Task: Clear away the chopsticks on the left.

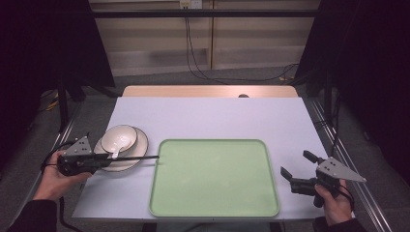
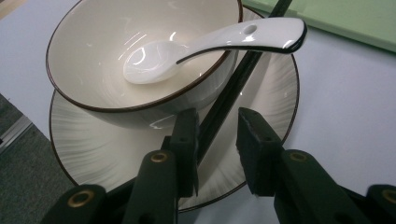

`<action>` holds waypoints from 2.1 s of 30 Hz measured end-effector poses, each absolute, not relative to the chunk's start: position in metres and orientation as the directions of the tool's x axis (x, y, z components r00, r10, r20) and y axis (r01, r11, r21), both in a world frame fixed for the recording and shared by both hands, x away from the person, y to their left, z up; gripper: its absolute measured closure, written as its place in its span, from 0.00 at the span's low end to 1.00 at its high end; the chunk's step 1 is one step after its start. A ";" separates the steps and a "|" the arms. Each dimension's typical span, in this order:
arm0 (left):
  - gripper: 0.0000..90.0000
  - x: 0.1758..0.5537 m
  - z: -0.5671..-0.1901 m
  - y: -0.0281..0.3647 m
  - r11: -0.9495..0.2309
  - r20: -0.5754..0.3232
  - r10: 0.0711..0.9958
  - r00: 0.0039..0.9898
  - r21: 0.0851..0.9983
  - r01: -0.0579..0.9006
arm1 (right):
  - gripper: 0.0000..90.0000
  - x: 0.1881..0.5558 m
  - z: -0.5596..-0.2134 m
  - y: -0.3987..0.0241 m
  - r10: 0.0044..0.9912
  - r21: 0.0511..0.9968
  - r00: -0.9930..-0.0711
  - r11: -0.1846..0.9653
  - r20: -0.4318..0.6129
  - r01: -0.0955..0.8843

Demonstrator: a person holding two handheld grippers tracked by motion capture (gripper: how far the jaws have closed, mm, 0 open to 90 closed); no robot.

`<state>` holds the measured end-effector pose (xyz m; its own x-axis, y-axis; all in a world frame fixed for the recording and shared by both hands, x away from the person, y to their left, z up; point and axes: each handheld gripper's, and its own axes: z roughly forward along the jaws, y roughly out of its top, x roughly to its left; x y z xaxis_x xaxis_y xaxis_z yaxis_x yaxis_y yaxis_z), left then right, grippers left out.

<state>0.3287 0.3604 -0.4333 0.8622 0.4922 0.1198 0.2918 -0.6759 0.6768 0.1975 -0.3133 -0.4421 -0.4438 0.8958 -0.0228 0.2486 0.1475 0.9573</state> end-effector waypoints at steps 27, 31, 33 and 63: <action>0.77 0.332 -0.434 0.342 -0.751 0.126 0.394 0.910 0.615 0.240 | 0.02 0.198 -0.443 -0.310 0.888 0.952 -0.459 0.165 -0.030 0.257; 0.79 0.333 -0.437 0.337 -0.753 0.119 0.387 0.914 0.613 0.239 | 0.02 0.198 -0.443 -0.310 0.887 0.952 -0.461 0.165 -0.030 0.256; 0.82 0.334 -0.438 0.336 -0.743 0.114 0.386 0.915 0.626 0.236 | 0.02 0.198 -0.443 -0.310 0.889 0.952 -0.457 0.166 -0.032 0.256; 0.96 0.337 -0.435 0.327 -0.731 0.005 0.345 0.939 0.629 0.265 | 0.02 0.199 -0.444 -0.310 0.885 0.948 -0.465 0.166 -0.021 0.273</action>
<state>0.3368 0.3275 -0.4348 0.9386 0.3451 0.0050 0.2654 -0.7311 0.6286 0.1986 -0.3099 -0.4441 -0.4654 0.8848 -0.0212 0.2726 0.1661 0.9477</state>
